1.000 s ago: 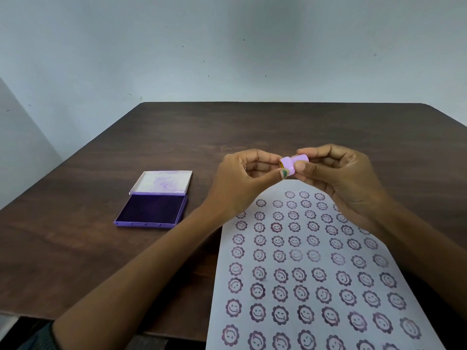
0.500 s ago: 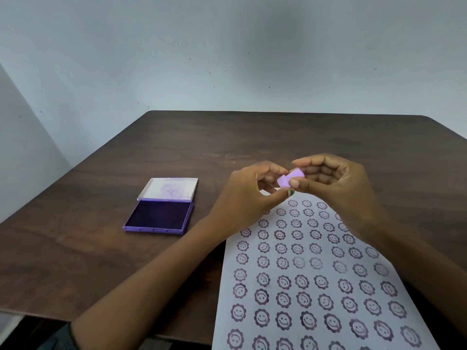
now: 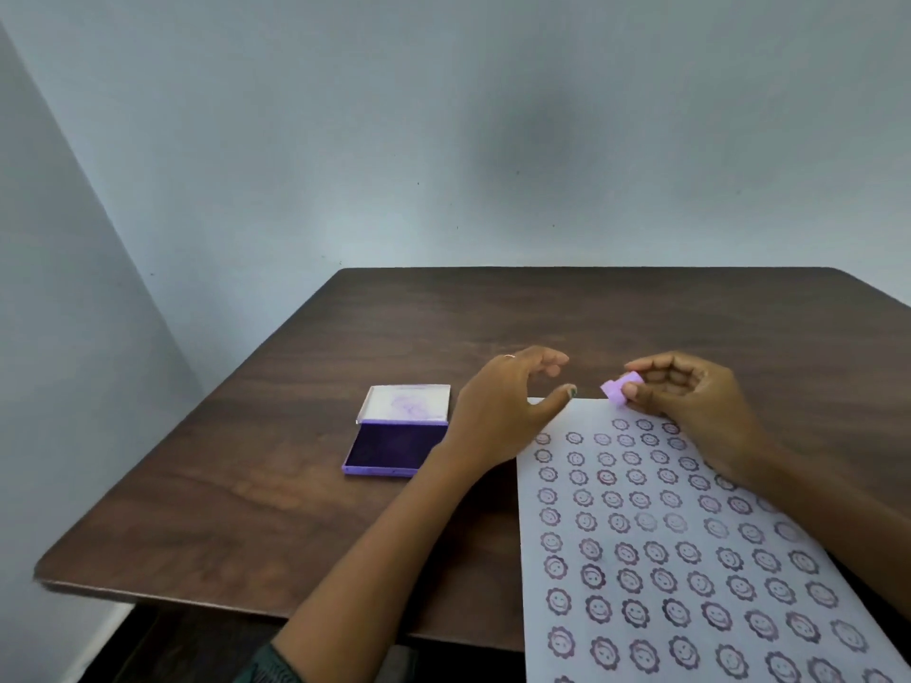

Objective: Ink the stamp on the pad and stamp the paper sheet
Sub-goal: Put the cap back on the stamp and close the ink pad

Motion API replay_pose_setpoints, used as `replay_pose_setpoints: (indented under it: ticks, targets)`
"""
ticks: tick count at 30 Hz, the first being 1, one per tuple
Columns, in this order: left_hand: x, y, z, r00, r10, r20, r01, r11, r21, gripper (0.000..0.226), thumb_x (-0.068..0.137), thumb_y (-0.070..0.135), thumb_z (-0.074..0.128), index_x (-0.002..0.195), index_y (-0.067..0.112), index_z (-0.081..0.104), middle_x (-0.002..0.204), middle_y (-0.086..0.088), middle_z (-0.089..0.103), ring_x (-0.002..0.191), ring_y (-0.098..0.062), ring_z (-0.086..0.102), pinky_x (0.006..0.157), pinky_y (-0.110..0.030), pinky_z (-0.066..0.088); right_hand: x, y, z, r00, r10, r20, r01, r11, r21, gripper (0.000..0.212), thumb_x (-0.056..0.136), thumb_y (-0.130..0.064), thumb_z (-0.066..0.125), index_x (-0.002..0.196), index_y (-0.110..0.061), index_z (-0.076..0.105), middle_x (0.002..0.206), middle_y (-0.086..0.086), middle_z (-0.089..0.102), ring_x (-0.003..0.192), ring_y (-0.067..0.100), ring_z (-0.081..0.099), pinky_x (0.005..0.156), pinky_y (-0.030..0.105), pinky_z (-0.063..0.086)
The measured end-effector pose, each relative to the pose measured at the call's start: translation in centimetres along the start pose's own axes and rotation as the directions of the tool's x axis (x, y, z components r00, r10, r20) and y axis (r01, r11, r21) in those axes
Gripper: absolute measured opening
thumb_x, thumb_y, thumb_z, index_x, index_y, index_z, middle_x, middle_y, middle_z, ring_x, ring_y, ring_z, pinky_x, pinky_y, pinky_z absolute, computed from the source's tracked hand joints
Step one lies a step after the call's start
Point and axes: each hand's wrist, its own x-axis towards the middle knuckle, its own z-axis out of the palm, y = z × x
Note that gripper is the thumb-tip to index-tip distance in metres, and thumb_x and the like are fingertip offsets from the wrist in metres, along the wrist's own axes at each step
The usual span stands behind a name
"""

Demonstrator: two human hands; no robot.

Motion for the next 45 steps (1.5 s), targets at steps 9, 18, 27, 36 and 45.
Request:
replay_pose_setpoints:
  ticks: [9, 18, 27, 36, 45]
  targets:
    - [-5.8, -5.4, -7.0, 0.995, -0.099, -0.028, 0.1, 0.995, 0.026, 0.048, 0.082, 0.047, 0.062, 0.127, 0.035, 0.05, 0.131, 0.013, 0.055, 0.121, -0.007, 0.043, 0.101, -0.028, 0.035, 0.6, -0.1, 0.2, 0.999, 0.018, -0.044, -0.021, 0.997, -0.07, 0.027, 0.064, -0.015, 0.079, 0.09, -0.012, 0.07, 0.083, 0.002, 0.076, 0.073, 0.012, 0.072, 0.059, 0.014, 0.054]
    - [-10.1, -9.1, -9.4, 0.966, -0.259, 0.021, 0.259, 0.966, -0.001, 0.08, 0.071, 0.055, 0.069, 0.139, 0.031, 0.035, 0.147, 0.015, 0.036, 0.129, -0.005, 0.029, 0.104, -0.025, 0.027, 0.6, -3.3, 5.0, 0.997, -0.048, 0.068, 0.063, 0.972, -0.226, 0.024, 0.068, -0.012, 0.078, 0.09, -0.017, 0.069, 0.088, -0.001, 0.073, 0.074, 0.007, 0.07, 0.058, 0.011, 0.052]
    - [-10.8, -9.3, -9.1, 0.98, -0.197, 0.017, 0.195, 0.978, 0.078, 0.083, 0.067, 0.065, 0.065, 0.138, 0.033, 0.035, 0.146, 0.01, 0.038, 0.13, -0.006, 0.029, 0.101, -0.024, 0.028, 1.1, -4.0, 10.8, 0.963, -0.111, 0.247, 0.228, 0.826, -0.516, 0.031, 0.07, -0.015, 0.076, 0.099, -0.017, 0.066, 0.093, 0.004, 0.072, 0.084, 0.018, 0.068, 0.082, 0.035, 0.054]
    - [-10.7, -9.2, -9.0, 0.982, -0.187, 0.019, 0.183, 0.974, 0.133, 0.076, 0.069, 0.065, 0.062, 0.135, 0.034, 0.041, 0.148, 0.009, 0.036, 0.134, -0.008, 0.025, 0.1, -0.024, 0.026, 1.4, -4.0, 11.4, 0.958, -0.109, 0.265, 0.243, 0.797, -0.553, 0.031, 0.071, -0.013, 0.075, 0.1, -0.014, 0.065, 0.088, 0.002, 0.07, 0.076, 0.015, 0.066, 0.071, 0.017, 0.049]
    - [-10.7, -8.9, -9.2, 0.98, -0.199, 0.01, 0.196, 0.974, 0.116, 0.076, 0.071, 0.061, 0.065, 0.136, 0.032, 0.039, 0.148, 0.008, 0.036, 0.133, -0.009, 0.026, 0.101, -0.023, 0.025, 1.8, -4.4, 11.3, 0.95, -0.116, 0.291, 0.272, 0.767, -0.581, 0.033, 0.072, -0.029, 0.075, 0.102, -0.022, 0.065, 0.089, -0.006, 0.068, 0.077, 0.007, 0.063, 0.062, 0.013, 0.045]
